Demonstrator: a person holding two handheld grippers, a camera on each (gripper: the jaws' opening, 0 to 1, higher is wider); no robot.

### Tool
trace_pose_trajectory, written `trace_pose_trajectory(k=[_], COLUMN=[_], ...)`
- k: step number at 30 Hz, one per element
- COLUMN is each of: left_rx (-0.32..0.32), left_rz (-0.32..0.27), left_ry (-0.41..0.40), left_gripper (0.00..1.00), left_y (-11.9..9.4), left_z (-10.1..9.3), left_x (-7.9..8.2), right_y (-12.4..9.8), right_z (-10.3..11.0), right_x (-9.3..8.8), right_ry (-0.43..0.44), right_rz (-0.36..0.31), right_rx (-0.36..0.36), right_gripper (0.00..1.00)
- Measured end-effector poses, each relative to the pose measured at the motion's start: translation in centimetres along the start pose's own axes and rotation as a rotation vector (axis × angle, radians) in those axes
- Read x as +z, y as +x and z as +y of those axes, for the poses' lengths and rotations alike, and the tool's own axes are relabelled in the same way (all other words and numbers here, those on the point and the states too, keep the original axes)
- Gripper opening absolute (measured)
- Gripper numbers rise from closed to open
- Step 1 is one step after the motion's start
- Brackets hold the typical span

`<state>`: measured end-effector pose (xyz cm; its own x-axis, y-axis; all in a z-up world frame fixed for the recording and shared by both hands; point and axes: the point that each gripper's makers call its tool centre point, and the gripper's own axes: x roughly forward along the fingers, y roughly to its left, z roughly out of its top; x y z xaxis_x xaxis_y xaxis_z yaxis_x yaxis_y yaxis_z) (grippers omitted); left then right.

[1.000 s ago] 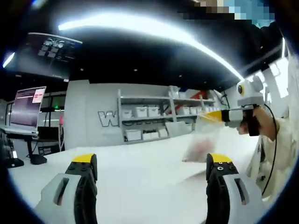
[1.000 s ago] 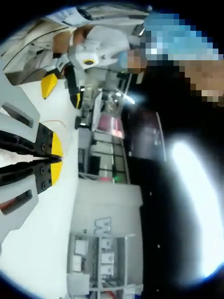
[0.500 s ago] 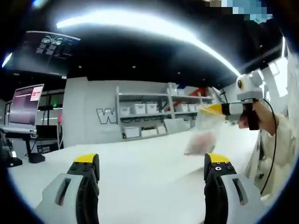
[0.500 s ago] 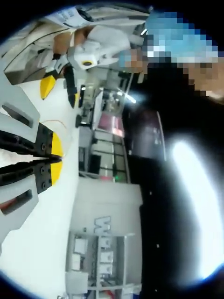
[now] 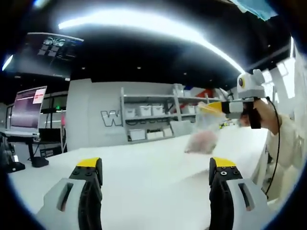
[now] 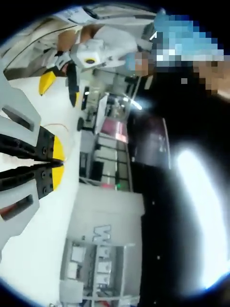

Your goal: Open the resealable bag by pulling the two sides of the seal apart until the entire bag opening is separated and visibly accessible.

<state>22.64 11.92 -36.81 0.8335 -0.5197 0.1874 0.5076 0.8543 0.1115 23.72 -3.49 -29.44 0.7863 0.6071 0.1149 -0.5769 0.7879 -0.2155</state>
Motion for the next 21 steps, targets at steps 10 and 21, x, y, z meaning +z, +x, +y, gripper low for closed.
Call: trace_pose_trajectory(k=[10,21], left_rx=[0.006,0.019], left_rz=[0.008,0.012], left_ry=[0.0,0.0], left_gripper=[0.91,0.9], left_y=[-0.2,-0.4], left_z=[0.2,0.4], left_x=[-0.2,-0.5], right_y=[1.7,3.3], right_z=[-1.0,-2.2], right_x=[-0.2,-0.8], right_ry=[0.014,0.004], right_rz=[0.01,0.046], right_rx=[0.012,0.017], right_gripper=[0.0,0.0])
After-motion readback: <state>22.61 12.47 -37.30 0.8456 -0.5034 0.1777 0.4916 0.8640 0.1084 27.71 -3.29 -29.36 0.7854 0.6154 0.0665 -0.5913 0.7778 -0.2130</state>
